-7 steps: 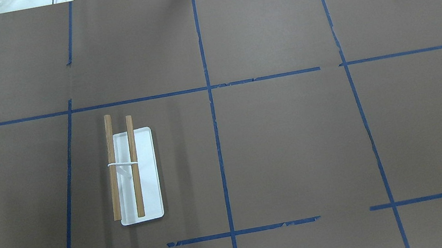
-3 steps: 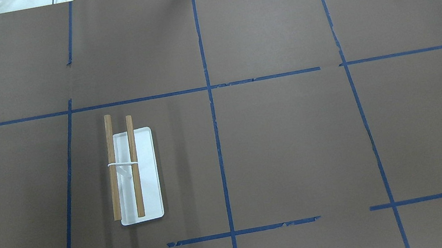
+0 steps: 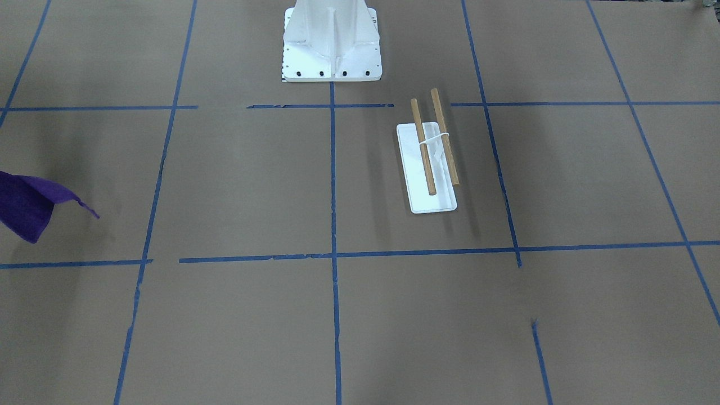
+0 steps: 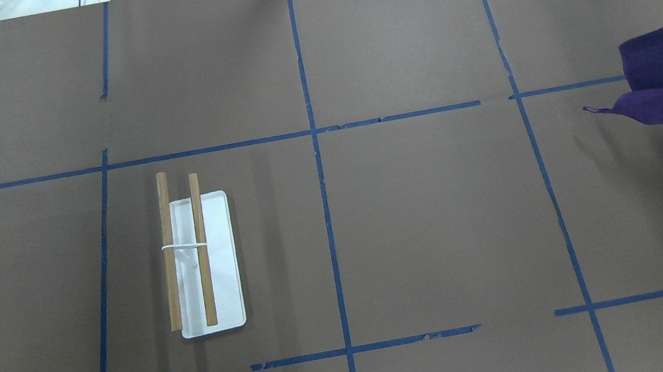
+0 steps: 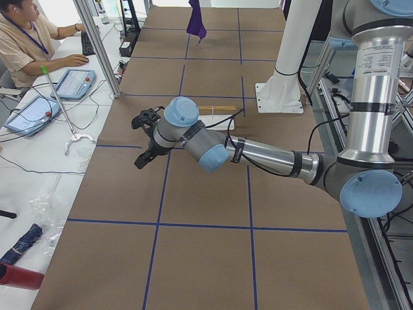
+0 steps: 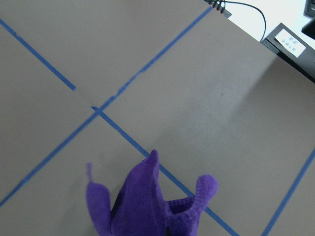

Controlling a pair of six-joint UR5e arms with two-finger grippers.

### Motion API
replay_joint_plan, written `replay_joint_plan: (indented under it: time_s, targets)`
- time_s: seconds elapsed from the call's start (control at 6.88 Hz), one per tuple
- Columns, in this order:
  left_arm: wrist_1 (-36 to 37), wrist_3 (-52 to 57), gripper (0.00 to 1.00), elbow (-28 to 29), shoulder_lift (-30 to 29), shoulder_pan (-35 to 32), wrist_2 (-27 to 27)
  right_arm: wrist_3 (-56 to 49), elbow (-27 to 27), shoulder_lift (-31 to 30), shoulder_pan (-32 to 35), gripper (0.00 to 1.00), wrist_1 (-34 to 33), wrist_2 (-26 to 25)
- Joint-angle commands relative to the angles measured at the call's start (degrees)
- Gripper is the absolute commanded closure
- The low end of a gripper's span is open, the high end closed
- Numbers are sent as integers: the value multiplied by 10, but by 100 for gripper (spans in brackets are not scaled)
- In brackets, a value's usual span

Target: Hang towel on rack

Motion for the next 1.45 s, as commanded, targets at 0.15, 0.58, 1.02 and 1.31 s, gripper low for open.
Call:
replay_joint_plan:
  time_s: [0.15,0.58,1.02,1.31]
  targets:
    - [-140,-214,0,17,-36,90,2,242,9,140,-122,100,-8,-28]
    - [-148,-469,0,0,-54,189,25,435,39,232,-317,100,-9,-240]
    - [12,-745,3,-68,-134,269,64,488,40,282,-414,100,-10,-364]
    - [73,-922,12,-79,-194,365,165,489,41,306,-472,100,-10,-447]
